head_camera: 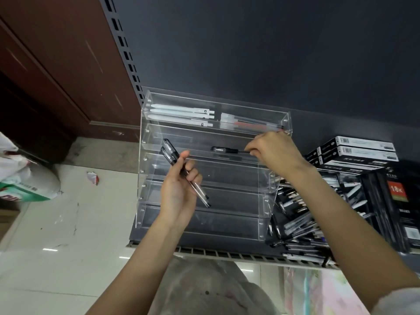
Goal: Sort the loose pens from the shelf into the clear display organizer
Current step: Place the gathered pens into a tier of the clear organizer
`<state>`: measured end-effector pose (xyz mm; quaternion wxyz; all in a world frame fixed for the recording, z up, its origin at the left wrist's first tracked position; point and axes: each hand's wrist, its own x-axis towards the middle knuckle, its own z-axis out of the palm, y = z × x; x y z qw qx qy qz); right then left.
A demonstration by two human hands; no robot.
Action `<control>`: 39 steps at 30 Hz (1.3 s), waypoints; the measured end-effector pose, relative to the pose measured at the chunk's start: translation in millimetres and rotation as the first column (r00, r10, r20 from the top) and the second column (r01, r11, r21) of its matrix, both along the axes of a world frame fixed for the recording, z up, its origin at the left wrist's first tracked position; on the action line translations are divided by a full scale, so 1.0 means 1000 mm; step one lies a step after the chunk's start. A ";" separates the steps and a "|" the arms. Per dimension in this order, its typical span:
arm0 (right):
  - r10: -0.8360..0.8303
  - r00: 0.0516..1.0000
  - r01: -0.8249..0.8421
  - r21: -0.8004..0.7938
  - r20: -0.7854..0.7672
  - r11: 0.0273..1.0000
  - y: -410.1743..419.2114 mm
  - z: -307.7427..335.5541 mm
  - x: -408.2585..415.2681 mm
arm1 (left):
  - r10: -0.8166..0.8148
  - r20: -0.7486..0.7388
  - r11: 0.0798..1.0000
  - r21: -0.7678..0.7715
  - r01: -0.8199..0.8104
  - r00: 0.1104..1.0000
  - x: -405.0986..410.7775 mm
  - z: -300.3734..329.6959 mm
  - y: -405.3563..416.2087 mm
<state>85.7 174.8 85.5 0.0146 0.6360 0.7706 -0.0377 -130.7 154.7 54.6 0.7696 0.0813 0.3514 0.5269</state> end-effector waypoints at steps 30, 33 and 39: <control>-0.380 0.291 0.192 -0.336 -0.878 0.922 -0.065 0.011 -0.068 | -0.216 -0.312 0.919 0.255 0.301 0.925 0.029 0.016 -0.019; -0.246 0.552 0.290 -0.092 -0.797 0.952 -0.061 0.017 -0.043 | -0.200 -0.438 0.904 0.263 0.338 0.876 0.027 0.014 -0.020; -0.050 0.985 0.101 0.321 -0.163 0.942 -0.029 0.009 -0.001 | -0.129 -0.448 0.958 0.173 0.228 0.885 -0.001 0.012 -0.011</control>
